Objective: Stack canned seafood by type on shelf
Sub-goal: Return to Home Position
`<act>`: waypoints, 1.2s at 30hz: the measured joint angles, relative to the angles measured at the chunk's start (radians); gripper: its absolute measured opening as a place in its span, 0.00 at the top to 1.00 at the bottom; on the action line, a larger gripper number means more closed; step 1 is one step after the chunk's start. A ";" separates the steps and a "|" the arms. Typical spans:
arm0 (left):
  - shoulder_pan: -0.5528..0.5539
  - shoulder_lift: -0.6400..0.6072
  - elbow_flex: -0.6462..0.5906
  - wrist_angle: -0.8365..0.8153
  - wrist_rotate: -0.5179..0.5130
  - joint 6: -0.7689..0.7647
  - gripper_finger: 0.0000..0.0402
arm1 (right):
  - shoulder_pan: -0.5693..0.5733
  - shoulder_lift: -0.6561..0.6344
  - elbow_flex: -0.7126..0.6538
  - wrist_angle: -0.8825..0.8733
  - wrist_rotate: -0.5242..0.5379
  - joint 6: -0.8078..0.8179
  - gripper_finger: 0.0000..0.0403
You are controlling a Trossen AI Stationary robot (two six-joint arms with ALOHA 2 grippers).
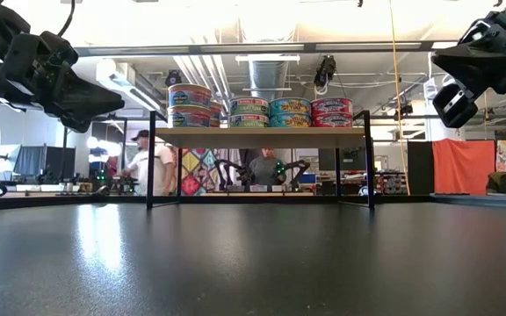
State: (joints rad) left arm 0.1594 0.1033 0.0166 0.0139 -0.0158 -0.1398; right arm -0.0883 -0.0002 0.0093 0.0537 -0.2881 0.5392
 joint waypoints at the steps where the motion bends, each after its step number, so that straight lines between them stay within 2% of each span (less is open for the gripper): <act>1: 0.000 0.000 0.000 0.000 0.000 0.000 0.85 | 0.002 0.000 0.000 -0.001 0.000 0.000 0.96; 19: 0.000 0.000 0.000 0.000 0.000 0.000 0.85 | -0.066 0.000 0.000 0.000 0.000 0.000 0.96; 36: 0.000 0.000 0.000 0.000 0.000 0.000 0.85 | -0.068 0.000 0.000 0.001 0.000 0.000 0.96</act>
State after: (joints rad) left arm 0.1595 0.1036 0.0166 0.0139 -0.0155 -0.1395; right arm -0.1562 -0.0002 0.0093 0.0544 -0.2880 0.5392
